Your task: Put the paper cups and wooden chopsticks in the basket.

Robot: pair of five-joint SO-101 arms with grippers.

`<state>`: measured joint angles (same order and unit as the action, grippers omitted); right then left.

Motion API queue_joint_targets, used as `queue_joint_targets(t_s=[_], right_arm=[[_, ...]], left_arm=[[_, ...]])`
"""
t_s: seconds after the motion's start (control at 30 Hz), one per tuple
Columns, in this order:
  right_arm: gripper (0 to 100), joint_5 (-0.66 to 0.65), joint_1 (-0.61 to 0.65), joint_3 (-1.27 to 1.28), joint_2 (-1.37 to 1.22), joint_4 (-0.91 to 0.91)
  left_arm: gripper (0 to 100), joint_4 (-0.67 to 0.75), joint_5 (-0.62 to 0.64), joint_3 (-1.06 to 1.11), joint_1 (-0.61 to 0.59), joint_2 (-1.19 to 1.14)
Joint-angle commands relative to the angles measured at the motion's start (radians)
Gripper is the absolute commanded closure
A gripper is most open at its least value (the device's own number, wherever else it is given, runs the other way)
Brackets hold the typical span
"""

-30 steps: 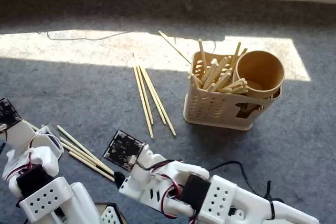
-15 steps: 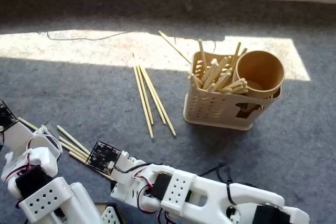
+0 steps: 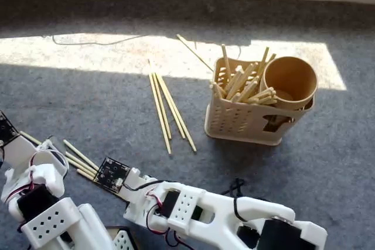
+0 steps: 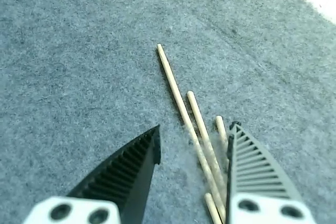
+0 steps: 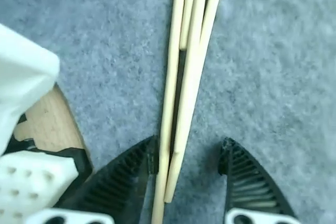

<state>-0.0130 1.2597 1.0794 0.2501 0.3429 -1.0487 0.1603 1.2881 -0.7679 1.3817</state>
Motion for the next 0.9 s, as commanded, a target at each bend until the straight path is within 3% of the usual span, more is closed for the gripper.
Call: queue_joint_targets(t_s=[0.0,0.1,0.2,0.53,0.87], right_arm=[[84.2,-0.008,-0.021,-0.065,-0.070,-0.018],[93.4,-0.017,-0.050,-0.088,-0.096,-0.018],[99.1,-0.106,-0.084,-0.090,-0.096,-0.018],[99.4,-0.121,-0.246,-0.084,-0.084,0.005],[99.4,-0.121,-0.371,-0.025,0.199,0.179]], left_arm=[[79,0.021,0.006,-0.010,-0.012,0.015],[79,0.020,0.005,-0.010,-0.012,0.015],[79,0.017,0.005,-0.010,-0.012,0.015],[79,0.015,0.005,-0.008,-0.012,0.015],[79,0.017,0.005,0.002,-0.012,0.015]])
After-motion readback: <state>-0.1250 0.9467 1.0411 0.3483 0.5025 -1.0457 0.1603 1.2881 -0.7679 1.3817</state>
